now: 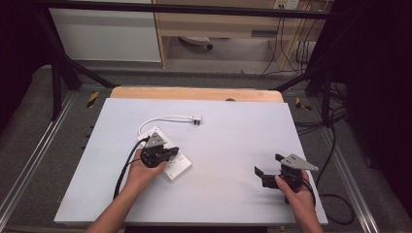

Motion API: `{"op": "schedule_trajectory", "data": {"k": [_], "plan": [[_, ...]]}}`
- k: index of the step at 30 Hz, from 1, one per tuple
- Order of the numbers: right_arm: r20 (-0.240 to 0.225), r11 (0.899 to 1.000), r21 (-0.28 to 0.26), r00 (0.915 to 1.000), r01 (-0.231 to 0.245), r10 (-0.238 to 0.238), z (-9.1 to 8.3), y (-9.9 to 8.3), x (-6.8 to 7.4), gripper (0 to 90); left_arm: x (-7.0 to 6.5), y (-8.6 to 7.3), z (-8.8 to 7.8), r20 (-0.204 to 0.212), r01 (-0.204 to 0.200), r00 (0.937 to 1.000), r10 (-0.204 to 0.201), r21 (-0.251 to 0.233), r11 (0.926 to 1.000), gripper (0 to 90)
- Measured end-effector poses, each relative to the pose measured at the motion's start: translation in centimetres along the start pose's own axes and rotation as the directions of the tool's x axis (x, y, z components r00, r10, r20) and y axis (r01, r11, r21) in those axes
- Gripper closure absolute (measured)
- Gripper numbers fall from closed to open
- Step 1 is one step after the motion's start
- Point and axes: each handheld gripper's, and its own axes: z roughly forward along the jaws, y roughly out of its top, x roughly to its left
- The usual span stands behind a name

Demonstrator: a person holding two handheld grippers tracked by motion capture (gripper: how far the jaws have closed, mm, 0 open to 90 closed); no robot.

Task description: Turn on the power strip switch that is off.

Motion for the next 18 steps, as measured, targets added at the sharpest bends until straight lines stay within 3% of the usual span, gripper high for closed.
{"op": "schedule_trajectory", "data": {"k": [18], "plan": [[-0.001, 1.0, -0.001, 1.0, -0.001, 0.001, 0.01, 0.0, -0.02, 2.6, -0.08, 0.34, -0.36, 0.003, 0.021, 0.9998, -0.021, -0.024, 0.9995, 87.6]]}}
